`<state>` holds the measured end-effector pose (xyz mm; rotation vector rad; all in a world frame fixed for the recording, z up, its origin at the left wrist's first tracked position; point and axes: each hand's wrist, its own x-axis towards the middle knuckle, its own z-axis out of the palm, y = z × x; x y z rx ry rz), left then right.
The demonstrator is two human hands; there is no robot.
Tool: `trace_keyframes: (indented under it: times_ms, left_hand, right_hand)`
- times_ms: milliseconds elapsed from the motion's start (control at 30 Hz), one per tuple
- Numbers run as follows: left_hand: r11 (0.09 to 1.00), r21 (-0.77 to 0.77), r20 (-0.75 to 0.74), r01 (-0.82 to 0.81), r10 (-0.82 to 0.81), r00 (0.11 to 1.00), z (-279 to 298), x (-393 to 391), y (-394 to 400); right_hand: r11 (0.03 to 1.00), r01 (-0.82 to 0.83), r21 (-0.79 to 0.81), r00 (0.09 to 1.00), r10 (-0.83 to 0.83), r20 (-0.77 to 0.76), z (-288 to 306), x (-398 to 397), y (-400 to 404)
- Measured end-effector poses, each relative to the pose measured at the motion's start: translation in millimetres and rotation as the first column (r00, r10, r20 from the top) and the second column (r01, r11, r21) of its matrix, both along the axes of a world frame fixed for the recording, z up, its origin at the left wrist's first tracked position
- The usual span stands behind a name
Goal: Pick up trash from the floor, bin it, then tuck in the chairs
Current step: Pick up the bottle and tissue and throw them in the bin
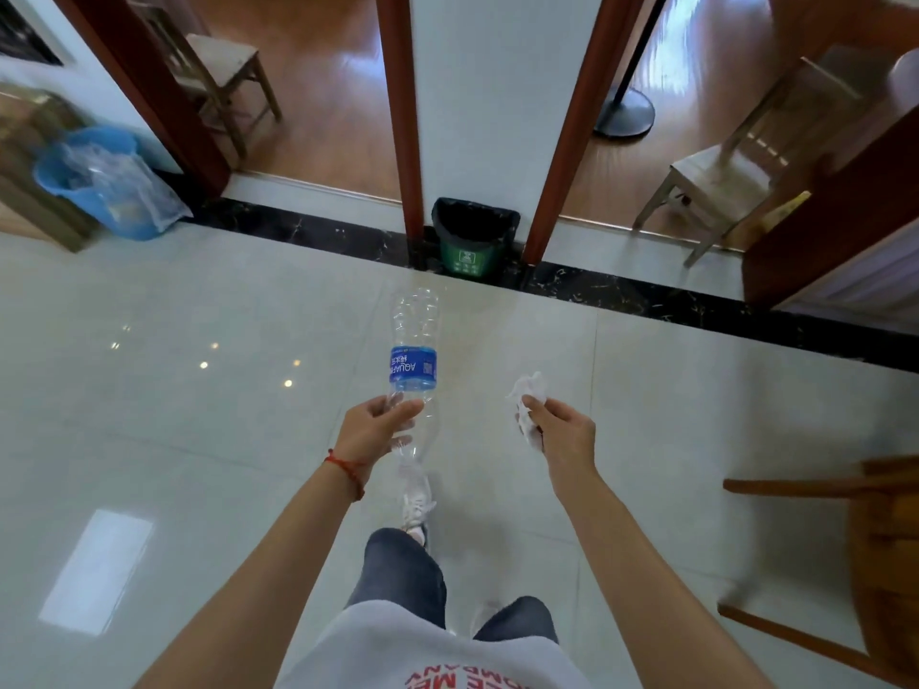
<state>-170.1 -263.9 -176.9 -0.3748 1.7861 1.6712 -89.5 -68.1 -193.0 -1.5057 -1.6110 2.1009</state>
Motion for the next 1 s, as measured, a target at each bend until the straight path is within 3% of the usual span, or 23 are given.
trace_keyframes:
  times_ms: [433, 1000]
  left_hand:
    - [0.998, 0.005, 0.019, 0.065, -0.065, 0.998, 8.5, -198.6, 42.6]
    - [0.998, -0.051, 0.073, 0.023, -0.019, 0.997, -7.1, -397.4, 217.5]
  right_hand:
    - [0.998, 0.059, -0.015, 0.998, -0.058, 0.008, -1.9, -189.6, 30.3]
    - [1.000, 0.025, -0.012, 0.996, -0.024, 0.086, 0.2, -394.6, 206.6]
